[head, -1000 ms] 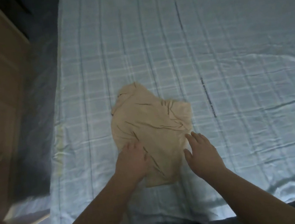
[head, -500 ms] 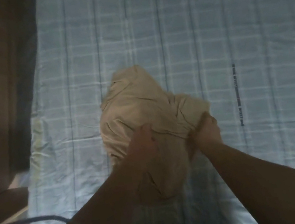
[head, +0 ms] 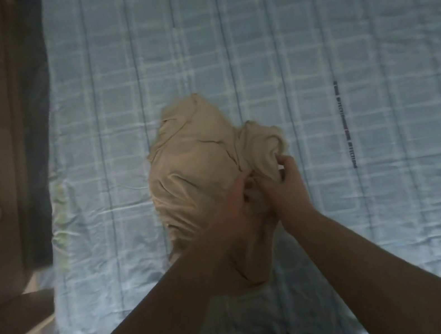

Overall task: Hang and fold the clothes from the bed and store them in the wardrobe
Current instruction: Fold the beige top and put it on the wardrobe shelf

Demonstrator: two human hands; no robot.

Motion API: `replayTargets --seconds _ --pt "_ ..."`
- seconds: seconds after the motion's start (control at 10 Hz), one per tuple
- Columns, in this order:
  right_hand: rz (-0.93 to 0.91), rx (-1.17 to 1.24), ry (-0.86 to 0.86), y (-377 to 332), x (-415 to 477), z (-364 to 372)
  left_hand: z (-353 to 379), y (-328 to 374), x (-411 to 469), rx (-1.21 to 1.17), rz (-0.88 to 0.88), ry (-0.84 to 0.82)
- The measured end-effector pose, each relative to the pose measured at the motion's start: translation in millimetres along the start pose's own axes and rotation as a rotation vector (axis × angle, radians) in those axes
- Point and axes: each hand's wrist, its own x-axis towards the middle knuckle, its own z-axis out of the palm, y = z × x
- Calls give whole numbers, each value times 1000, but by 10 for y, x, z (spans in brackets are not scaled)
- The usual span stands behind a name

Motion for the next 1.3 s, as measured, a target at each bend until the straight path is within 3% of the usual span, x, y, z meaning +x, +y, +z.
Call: replayTargets --seconds 0.1,0.2,0.3,0.4,0.6,0.7,0.8,0.9,1.2,1.3 --pt "21 210 -46 -195 -375 -15 -74 135 -326 -163 156 50" --pt "86 500 -96 -474 -703 -110 -113 28 -606 -172 201 71" --pt "118 761 -173 -663 -1057 -200 -132 -79 -960 -55 297 219" --pt "204 1043 -226 -808 -1457 -234 -65 -102 -1271 -1 279 337" --pt "180 1134 -194 -1002 -2219 -534 -91 196 -1761 -81 283 348" --pt "25 1000 -118 -1027 -2383 -956 -218 405 -2089 -85 354 440" --pt "-245 681 -13 -972 -2577 -1512 -265 653 -2433 -66 371 471" --pt "-421 480 -38 -828 -2777 -2086 -108 951 -2759 -18 481 505" --pt "-717 -274 -94 -549 -3295 -3673 898 1975 -3444 -32 616 617" --pt "-832 -564 -3 -508 -3414 -4020 1057 2275 -3676 -12 666 632"
